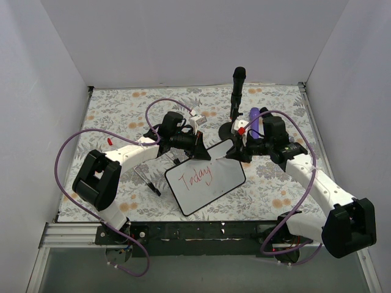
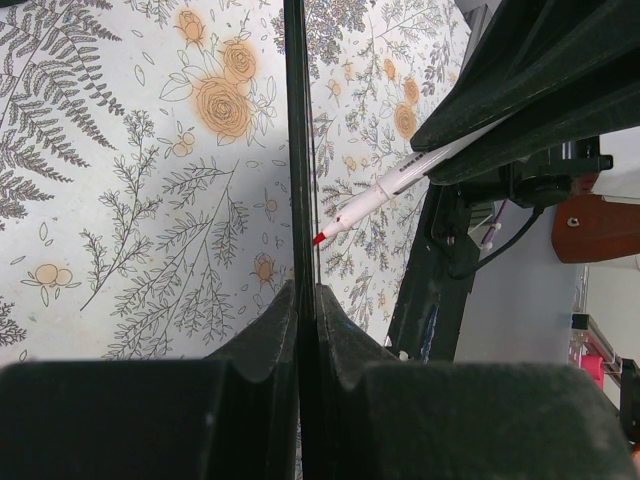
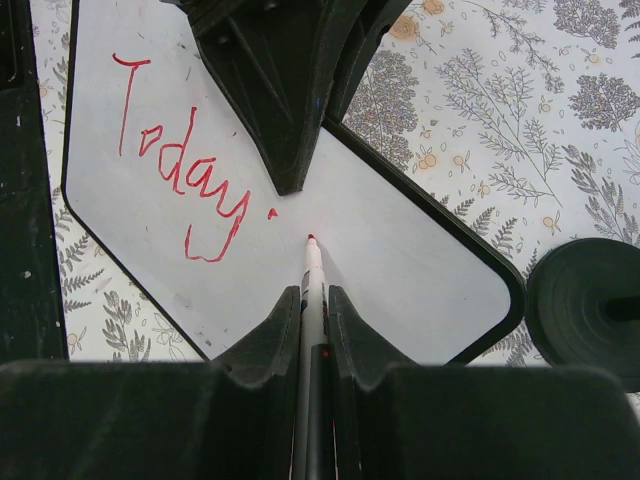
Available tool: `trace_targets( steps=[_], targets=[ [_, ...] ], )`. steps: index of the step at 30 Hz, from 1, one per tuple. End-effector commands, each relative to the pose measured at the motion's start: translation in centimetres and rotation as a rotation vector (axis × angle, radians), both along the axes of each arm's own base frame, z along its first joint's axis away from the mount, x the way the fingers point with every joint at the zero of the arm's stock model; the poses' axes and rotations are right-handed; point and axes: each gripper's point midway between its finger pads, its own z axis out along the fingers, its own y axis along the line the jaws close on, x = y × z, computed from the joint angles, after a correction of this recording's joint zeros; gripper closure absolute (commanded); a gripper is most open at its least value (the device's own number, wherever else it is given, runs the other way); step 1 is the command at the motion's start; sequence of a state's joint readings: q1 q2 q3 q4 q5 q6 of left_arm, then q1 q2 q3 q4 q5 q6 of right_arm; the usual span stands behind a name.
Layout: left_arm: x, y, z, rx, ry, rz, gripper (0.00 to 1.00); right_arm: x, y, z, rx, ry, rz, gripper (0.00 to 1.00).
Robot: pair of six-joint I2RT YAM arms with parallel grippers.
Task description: Write a sentence on the whiteboard
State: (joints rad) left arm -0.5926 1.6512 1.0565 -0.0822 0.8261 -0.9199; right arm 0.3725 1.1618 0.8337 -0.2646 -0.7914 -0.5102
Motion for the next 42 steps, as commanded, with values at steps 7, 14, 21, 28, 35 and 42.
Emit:
trace_targets(
  steps=[7, 14, 21, 28, 35, 42],
  targets=[
    [0.4, 0.0, 1.2, -0.014, -0.125, -0.019, 1.00, 0.0, 0.9, 0.3, 0.031, 0.005, 0.033, 0.99],
    [0.5, 0.0, 1.3, -0.012, -0.129, -0.016, 1.00, -0.6, 1.0, -0.6, 0.018, 0.034, 0.065, 0.99],
    [0.5, 0.0, 1.4, -0.010, -0.133, -0.017, 1.00, -1.1, 0.6, -1.3, -0.010, 0.045, 0.068, 0.99],
    [0.5, 0.1, 1.3, -0.005, -0.133, -0.016, 1.00, -0.4, -0.2, -1.2, -0.028, 0.014, 0.012, 0.99],
    [0.5, 0.1, 1.3, -0.004, -0.132, -0.018, 1.00, 0.0, -1.1, -1.8, -0.057, 0.009, -0.037, 0.99],
    [0.5, 0.2, 1.3, -0.003, -0.135, -0.017, 1.00, -0.7, -1.5, -2.5, -0.074, 0.024, -0.034, 0.99]
  ],
)
